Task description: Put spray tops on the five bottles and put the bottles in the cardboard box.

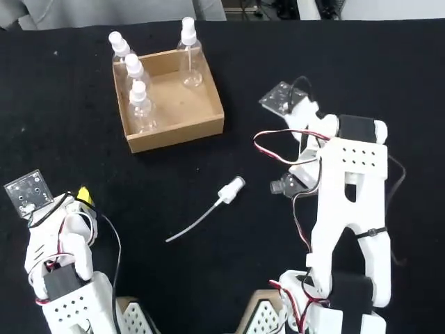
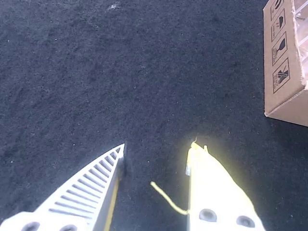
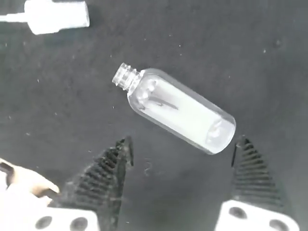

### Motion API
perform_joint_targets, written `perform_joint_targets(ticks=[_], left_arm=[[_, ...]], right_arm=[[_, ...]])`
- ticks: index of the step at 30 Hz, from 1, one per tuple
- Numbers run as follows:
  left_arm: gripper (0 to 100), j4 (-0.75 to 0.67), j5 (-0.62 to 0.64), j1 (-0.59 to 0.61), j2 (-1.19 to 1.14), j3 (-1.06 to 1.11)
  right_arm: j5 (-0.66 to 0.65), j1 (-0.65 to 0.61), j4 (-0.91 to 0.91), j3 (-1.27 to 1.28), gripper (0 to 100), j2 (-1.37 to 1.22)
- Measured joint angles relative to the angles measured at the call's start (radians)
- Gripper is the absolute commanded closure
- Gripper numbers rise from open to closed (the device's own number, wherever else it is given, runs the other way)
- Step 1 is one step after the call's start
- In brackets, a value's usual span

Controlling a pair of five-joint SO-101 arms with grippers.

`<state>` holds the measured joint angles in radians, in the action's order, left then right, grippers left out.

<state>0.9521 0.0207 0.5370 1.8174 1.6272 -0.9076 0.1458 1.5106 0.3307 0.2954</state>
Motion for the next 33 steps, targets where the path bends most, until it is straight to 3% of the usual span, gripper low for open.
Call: perform_joint_targets(ticks=[17, 33], left_arm=[[81, 0.000, 0.000, 0.000, 0.000, 0.000], [81, 0.000, 0.000, 0.000, 0.000, 0.000]], right_arm=[[-0.279, -0.005, 0.000, 0.097, 69.7, -0.054], [-0.404, -0.005, -0.147, 0.097, 69.7, -0.276]])
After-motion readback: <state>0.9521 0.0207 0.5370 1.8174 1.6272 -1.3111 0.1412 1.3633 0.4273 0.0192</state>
